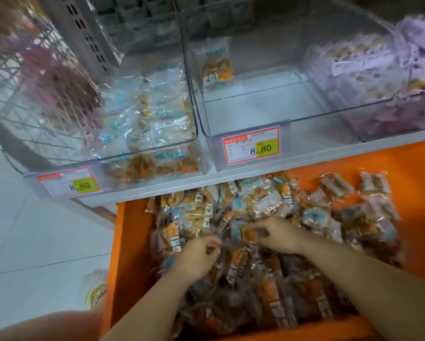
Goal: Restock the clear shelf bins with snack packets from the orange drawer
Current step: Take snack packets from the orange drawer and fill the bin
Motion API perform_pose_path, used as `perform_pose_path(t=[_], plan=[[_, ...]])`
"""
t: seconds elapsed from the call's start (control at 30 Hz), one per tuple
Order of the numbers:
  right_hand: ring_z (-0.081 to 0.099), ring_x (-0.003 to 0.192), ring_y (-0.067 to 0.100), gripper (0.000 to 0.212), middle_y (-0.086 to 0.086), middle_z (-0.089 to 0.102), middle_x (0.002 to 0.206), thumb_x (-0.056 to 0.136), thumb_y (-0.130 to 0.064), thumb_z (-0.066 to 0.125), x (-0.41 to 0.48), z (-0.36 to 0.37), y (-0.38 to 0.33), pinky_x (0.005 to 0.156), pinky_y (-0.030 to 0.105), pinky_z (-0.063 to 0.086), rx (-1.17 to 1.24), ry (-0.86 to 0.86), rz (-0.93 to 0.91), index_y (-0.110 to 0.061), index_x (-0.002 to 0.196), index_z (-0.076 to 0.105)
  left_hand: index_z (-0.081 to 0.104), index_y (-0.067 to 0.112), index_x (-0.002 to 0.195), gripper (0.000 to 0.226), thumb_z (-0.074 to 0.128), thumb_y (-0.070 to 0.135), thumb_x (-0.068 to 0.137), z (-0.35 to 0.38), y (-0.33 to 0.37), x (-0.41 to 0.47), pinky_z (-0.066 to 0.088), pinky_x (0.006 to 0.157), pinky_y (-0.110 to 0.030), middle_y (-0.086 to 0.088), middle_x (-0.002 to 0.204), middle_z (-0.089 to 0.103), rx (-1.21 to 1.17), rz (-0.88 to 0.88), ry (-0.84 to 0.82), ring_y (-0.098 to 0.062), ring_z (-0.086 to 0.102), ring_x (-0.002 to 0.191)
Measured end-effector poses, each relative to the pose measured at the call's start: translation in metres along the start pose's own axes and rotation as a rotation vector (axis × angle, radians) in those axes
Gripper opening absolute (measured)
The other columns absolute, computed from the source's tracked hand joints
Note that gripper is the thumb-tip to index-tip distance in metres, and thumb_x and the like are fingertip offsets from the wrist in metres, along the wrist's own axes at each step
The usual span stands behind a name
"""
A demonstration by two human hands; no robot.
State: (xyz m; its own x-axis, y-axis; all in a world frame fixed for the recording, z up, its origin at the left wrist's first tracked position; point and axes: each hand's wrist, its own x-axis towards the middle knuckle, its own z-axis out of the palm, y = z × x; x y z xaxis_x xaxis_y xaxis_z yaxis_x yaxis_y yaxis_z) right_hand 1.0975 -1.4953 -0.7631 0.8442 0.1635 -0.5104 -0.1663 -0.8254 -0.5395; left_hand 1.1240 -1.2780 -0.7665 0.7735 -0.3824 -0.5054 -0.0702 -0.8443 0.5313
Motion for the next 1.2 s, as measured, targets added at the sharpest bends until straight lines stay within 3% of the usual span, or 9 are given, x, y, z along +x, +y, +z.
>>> perform_pose_path(t=[0.13, 0.3, 0.47, 0.6, 0.73, 0.8, 0.93, 1.1, 1.2], plan=[[0.061, 0.104, 0.010, 0.024, -0.001, 0.066, 0.119, 0.090, -0.020, 0.063, 0.002, 0.000, -0.004, 0.097, 0.027, 0.046, 0.103, 0.132, -0.005, -0.018, 0.113, 0.069, 0.060, 0.025, 0.120, 0.025, 0.052, 0.023, 0.098, -0.001, 0.003, 0.000, 0.037, 0.074, -0.007, 0.013, 0.115, 0.061, -0.052, -0.012, 0.005, 0.000, 0.053, 0.103], [0.061, 0.073, -0.013, 0.019, -0.017, 0.066, 0.079, 0.080, -0.007, 0.073, -0.021, -0.026, -0.029, 0.074, 0.005, 0.045, 0.438, 0.353, -0.099, -0.024, 0.073, 0.068, 0.047, 0.027, 0.134, 0.045, 0.062, 0.023, 0.092, -0.018, 0.024, -0.014, 0.039, 0.087, -0.012, 0.014, 0.118, 0.056, -0.276, 0.080, 0.089, -0.002, 0.052, 0.107], [0.065, 0.074, 0.001, 0.014, -0.006, 0.069, 0.078, 0.079, -0.006, 0.073, -0.061, -0.038, -0.064, 0.070, 0.010, 0.047, 0.514, 0.312, -0.179, -0.016, 0.075, 0.065, 0.035, 0.032, 0.139, 0.063, 0.068, 0.035, 0.086, -0.058, 0.040, -0.043, 0.041, 0.102, -0.027, 0.013, 0.126, 0.047, -0.466, 0.120, -0.073, -0.008, 0.049, 0.118], [0.062, 0.067, 0.001, 0.017, -0.004, 0.066, 0.069, 0.079, 0.001, 0.071, -0.097, -0.048, -0.089, 0.066, 0.011, 0.048, 0.569, 0.371, -0.278, -0.012, 0.072, 0.064, 0.059, 0.016, 0.120, 0.040, 0.067, 0.037, 0.086, -0.096, 0.049, -0.078, 0.052, 0.081, -0.020, -0.006, 0.117, 0.065, -0.424, 0.201, -0.243, -0.004, 0.064, 0.092], [0.060, 0.062, 0.004, 0.019, -0.005, 0.064, 0.064, 0.077, 0.004, 0.071, -0.123, -0.067, -0.123, 0.062, 0.014, 0.047, 0.614, 0.440, -0.349, -0.010, 0.070, 0.062, 0.065, 0.013, 0.108, 0.054, 0.062, 0.056, 0.076, -0.136, 0.059, -0.121, 0.046, 0.085, -0.024, 0.005, 0.095, 0.069, -0.343, 0.347, -0.052, -0.008, 0.062, 0.086], [0.059, 0.059, 0.004, 0.018, -0.006, 0.065, 0.062, 0.077, 0.003, 0.072, -0.130, -0.078, -0.140, 0.059, 0.014, 0.046, 0.633, 0.495, -0.370, -0.010, 0.070, 0.062, 0.063, 0.012, 0.111, 0.046, 0.063, 0.046, 0.079, -0.153, 0.062, -0.139, 0.043, 0.069, -0.017, 0.016, 0.079, 0.062, -0.489, 0.366, -0.025, -0.003, 0.055, 0.070], [0.063, 0.060, 0.003, 0.018, -0.009, 0.067, 0.066, 0.079, -0.005, 0.073, -0.139, -0.096, -0.168, 0.064, 0.012, 0.047, 0.638, 0.601, -0.376, -0.017, 0.070, 0.063, 0.059, 0.025, 0.113, 0.034, 0.067, 0.009, 0.085, -0.178, 0.065, -0.159, 0.057, 0.074, -0.024, 0.008, 0.103, 0.069, -0.694, 0.378, -0.027, -0.012, 0.070, 0.088], [0.064, 0.063, 0.003, 0.028, -0.010, 0.061, 0.071, 0.080, -0.002, 0.070, -0.138, -0.116, -0.206, 0.063, 0.013, 0.048, 0.629, 0.577, -0.439, -0.026, 0.092, 0.059, 0.059, 0.028, 0.097, 0.029, 0.064, 0.002, 0.087, -0.215, 0.075, -0.166, 0.053, 0.067, -0.015, -0.002, 0.100, 0.061, -0.583, 0.499, 0.342, -0.010, 0.061, 0.077], [0.064, 0.084, -0.002, 0.041, -0.013, 0.063, 0.091, 0.082, -0.011, 0.070, -0.131, -0.134, -0.234, 0.077, 0.017, 0.051, 0.472, 0.538, -0.489, -0.040, 0.104, 0.052, 0.062, 0.028, 0.094, 0.026, 0.064, 0.003, 0.088, -0.250, 0.068, -0.163, 0.050, 0.074, -0.020, 0.011, 0.088, 0.062, -0.421, 0.576, 0.595, -0.009, 0.060, 0.076]])
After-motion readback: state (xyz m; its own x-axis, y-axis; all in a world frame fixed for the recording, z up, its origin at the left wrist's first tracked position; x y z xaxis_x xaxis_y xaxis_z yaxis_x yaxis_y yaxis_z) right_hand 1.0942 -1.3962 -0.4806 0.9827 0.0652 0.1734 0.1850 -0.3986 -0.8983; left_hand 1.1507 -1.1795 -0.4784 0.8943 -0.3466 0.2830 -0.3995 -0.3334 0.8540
